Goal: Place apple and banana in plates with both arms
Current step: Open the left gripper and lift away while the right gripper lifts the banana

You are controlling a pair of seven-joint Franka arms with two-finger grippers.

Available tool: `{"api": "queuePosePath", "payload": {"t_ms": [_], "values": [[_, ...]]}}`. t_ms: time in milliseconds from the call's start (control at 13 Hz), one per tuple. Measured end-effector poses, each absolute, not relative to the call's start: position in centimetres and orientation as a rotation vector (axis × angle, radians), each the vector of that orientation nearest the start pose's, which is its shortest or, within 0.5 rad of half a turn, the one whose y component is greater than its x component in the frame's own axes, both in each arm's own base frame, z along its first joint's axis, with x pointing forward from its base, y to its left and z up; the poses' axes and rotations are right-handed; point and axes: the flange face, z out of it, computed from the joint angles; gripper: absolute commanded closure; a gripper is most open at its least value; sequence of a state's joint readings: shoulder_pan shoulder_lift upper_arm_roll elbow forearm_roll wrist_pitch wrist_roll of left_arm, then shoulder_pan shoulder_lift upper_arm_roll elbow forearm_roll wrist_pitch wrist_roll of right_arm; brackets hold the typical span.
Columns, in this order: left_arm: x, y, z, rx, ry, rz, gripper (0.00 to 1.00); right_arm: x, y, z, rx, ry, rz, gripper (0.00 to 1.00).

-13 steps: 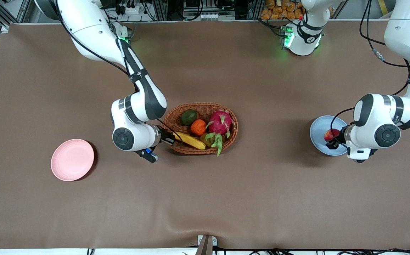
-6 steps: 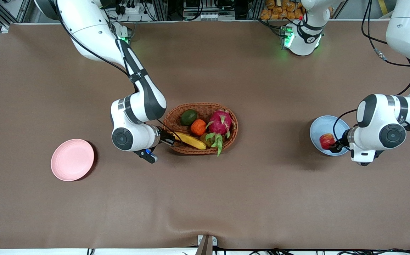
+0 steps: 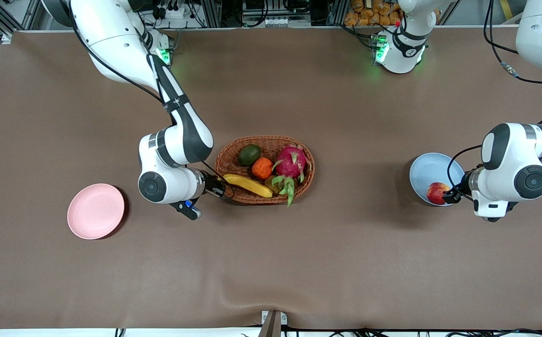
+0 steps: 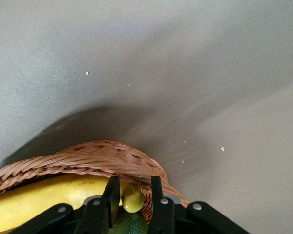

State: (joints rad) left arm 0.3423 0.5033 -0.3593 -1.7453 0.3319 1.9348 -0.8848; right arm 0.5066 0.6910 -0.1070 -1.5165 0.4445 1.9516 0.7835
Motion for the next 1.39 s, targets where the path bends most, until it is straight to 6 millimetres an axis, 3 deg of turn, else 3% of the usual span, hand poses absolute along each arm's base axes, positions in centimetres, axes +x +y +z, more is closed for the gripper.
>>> {"api": "queuePosePath", "payload": {"t_ms": [463,540,695,849,1235,1389], "values": [[63.6,2.6,29.8,-2.706,-1.025,0.287,0.00,61.2,31.0,24.2,-2.835,0.840,0.576,0.66],[63.7,2.5,30.1,-2.705,-1.023,0.286,0.00,61.1,31.0,24.2,-2.835,0.839,0.577,0.72],[64.0,2.1,30.8,-2.702,-1.018,0.287,0.00,61.1,31.1,24.2,-2.835,0.837,0.579,1.00],[64.4,1.6,32.2,-2.694,-1.012,0.290,0.00,61.1,31.1,24.2,-2.835,0.837,0.579,1.00],[65.8,-2.1,38.3,-2.684,-0.972,0.275,0.00,61.1,31.1,24.3,-2.836,0.836,0.586,1.00],[65.8,-2.9,39.8,-2.678,-0.965,0.292,0.00,60.9,31.1,24.6,-2.839,0.828,0.610,1.00]]}}
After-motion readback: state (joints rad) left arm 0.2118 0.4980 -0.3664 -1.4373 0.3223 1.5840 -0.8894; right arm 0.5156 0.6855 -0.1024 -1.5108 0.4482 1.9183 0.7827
